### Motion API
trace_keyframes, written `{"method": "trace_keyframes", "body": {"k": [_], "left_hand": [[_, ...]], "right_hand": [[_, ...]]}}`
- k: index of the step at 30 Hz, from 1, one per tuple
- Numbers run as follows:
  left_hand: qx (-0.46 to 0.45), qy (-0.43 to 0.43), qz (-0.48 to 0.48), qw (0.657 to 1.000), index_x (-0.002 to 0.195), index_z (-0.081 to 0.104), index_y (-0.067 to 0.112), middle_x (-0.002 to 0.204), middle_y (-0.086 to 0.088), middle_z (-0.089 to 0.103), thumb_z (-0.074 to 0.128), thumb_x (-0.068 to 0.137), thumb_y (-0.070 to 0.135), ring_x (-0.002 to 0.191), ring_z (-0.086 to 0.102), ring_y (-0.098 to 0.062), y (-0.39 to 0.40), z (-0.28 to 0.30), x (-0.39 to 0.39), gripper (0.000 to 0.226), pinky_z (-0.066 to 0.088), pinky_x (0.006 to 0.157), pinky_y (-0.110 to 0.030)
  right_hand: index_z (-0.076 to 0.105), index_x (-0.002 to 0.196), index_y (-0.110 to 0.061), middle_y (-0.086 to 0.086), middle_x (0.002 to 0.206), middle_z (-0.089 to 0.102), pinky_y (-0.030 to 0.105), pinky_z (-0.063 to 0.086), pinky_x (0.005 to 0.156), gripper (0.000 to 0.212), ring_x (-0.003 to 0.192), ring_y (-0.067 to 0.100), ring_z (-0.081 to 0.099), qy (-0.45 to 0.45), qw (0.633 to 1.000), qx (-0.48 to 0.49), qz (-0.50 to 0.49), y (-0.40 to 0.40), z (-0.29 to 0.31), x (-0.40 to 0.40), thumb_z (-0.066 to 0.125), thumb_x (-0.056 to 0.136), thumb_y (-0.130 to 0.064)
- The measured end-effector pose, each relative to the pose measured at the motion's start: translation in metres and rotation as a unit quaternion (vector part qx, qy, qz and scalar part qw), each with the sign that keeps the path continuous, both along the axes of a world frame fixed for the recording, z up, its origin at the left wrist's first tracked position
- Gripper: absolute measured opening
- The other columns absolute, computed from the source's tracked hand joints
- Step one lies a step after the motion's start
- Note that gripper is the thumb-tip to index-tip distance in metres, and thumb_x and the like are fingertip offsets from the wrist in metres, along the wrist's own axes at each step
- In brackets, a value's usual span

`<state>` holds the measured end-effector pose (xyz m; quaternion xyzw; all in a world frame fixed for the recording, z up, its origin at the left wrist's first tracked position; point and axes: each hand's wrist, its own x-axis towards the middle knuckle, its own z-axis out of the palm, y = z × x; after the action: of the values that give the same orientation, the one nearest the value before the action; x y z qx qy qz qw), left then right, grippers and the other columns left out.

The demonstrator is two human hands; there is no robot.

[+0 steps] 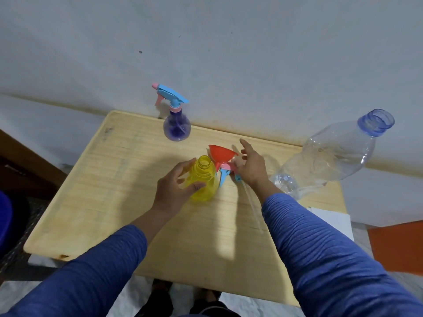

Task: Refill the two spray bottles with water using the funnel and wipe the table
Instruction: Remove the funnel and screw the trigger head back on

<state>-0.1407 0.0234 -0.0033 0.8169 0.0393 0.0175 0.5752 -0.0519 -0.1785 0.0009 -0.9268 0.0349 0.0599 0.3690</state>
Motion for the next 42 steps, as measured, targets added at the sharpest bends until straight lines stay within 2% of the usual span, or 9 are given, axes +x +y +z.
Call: {"method": "trace_keyframes", "body": {"k": [3,8,18,23,28,31,35,39,42], "left_hand": [[-0.008,-0.002,0.001,1.0,0.12,0.05,0.04,0.115,0.019,0.057,0.078,0.07,0.032,0.112,0.052,-0.001,0.0,-0.001,0.0,0.058,0.044,0.087,-0.017],[-0.006,-0.007,-0.003,1.0,0.123,0.05,0.036,0.119,0.016,0.056,0.076,0.068,0.038,0.114,0.051,-0.004,0.0,-0.002,0.001,0.061,0.045,0.09,-0.022],[-0.008,-0.012,-0.001,1.0,0.124,0.053,0.032,0.116,0.017,0.057,0.076,0.066,0.041,0.111,0.051,0.0,0.0,-0.004,0.001,0.063,0.046,0.089,-0.022],[-0.003,-0.011,0.001,1.0,0.126,0.053,0.028,0.116,0.015,0.058,0.077,0.067,0.039,0.112,0.052,-0.002,0.001,-0.006,0.002,0.064,0.047,0.089,-0.023],[-0.001,-0.017,-0.002,1.0,0.127,0.054,0.027,0.123,0.009,0.059,0.078,0.069,0.036,0.115,0.052,-0.005,0.001,-0.007,0.002,0.064,0.048,0.089,-0.025],[0.001,-0.021,-0.001,1.0,0.125,0.055,0.028,0.119,0.014,0.058,0.079,0.07,0.033,0.11,0.052,0.0,0.001,-0.004,0.001,0.061,0.045,0.083,-0.013],[0.004,-0.011,0.003,1.0,0.125,0.055,0.027,0.113,0.015,0.058,0.079,0.071,0.029,0.103,0.053,0.001,0.0,0.0,-0.001,0.059,0.037,0.073,0.002],[-0.046,-0.011,0.006,0.999,0.121,0.058,0.032,0.113,0.013,0.063,0.08,0.064,0.033,0.104,0.056,0.001,-0.001,-0.003,-0.002,0.061,0.044,0.085,-0.014],[-0.064,0.002,0.001,0.998,0.121,0.057,0.032,0.114,0.011,0.064,0.082,0.068,0.027,0.108,0.056,-0.001,0.0,-0.008,-0.002,0.059,0.046,0.095,-0.025]], "right_hand": [[0.022,0.147,-0.018,0.018,0.129,0.051,0.038,0.043,0.097,0.082,0.118,0.03,0.05,0.04,0.998,-0.022,-0.038,0.004,-0.009,-0.008,0.07,0.08,-0.02],[0.019,0.147,-0.015,0.017,0.136,0.037,0.034,0.034,0.104,0.082,0.129,0.03,0.033,0.034,0.995,-0.068,-0.062,0.01,-0.019,-0.023,0.068,0.081,-0.024],[0.037,0.128,-0.012,0.018,0.12,0.041,0.038,0.039,0.096,0.052,0.111,0.034,0.043,0.052,0.981,-0.16,-0.1,0.021,-0.021,-0.039,0.059,0.083,-0.025],[0.039,0.135,-0.018,0.02,0.114,0.052,0.039,0.044,0.087,0.046,0.105,0.036,0.053,0.069,0.984,-0.135,-0.091,0.019,-0.024,-0.045,0.049,0.09,-0.015],[0.043,0.137,-0.023,0.017,0.118,0.049,0.034,0.043,0.086,0.048,0.105,0.033,0.054,0.022,0.99,-0.087,-0.108,0.018,-0.014,-0.047,0.053,0.091,-0.016],[0.047,0.136,-0.025,0.014,0.118,0.044,0.024,0.039,0.085,0.044,0.098,0.027,0.055,-0.012,0.99,-0.034,-0.136,0.02,0.003,-0.045,0.053,0.093,-0.019],[0.055,0.131,-0.022,0.008,0.101,0.039,0.005,0.027,0.072,0.041,0.082,0.015,0.045,-0.088,0.98,0.046,-0.171,0.021,0.036,-0.041,0.056,0.091,-0.011],[0.062,0.122,-0.027,0.003,0.089,0.044,-0.003,0.032,0.065,0.038,0.077,0.015,0.049,-0.179,0.958,0.105,-0.196,0.026,0.081,-0.04,0.059,0.087,-0.012],[0.061,0.122,-0.032,-0.004,0.088,0.05,0.003,0.038,0.073,0.04,0.08,0.009,0.054,-0.23,0.928,0.205,-0.21,0.035,0.119,-0.042,0.061,0.086,-0.014]]}}
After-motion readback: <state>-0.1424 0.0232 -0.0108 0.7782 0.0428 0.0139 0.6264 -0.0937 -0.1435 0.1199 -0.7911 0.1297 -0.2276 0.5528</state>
